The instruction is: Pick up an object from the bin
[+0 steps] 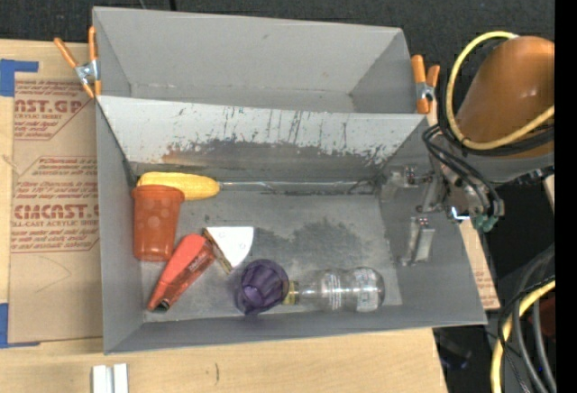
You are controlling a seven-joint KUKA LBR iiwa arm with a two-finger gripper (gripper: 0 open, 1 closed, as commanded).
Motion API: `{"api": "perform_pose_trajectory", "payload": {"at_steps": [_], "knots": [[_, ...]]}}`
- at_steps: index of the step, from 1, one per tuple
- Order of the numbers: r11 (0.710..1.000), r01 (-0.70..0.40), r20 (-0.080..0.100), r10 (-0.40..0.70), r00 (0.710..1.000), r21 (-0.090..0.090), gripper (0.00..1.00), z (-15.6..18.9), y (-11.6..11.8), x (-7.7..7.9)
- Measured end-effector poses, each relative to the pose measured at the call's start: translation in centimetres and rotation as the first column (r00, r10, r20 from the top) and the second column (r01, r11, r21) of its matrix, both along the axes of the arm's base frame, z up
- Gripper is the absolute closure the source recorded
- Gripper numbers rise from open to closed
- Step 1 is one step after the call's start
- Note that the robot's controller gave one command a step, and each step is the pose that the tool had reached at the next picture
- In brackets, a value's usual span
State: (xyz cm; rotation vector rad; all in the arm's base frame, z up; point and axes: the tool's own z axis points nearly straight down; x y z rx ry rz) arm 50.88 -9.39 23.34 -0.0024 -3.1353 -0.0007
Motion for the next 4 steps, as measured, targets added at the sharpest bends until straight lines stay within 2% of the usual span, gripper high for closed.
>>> {"api": "perform_pose_trajectory", "payload": {"at_steps": [1,2,3,4], "knots": [[1.000,-0.002,0.008,0.002,1.000,-0.001,0.00,0.5,0.0,0.2],[0.998,-0.058,0.014,0.058,0.998,-0.003,0.00,-1.1,0.5,-0.2],[0.989,-0.145,0.013,0.145,0.989,-0.002,0.00,-7.1,2.3,-1.3],[0.971,-0.240,0.013,0.240,0.971,-0.004,0.00,-11.7,2.5,-2.3]]}}
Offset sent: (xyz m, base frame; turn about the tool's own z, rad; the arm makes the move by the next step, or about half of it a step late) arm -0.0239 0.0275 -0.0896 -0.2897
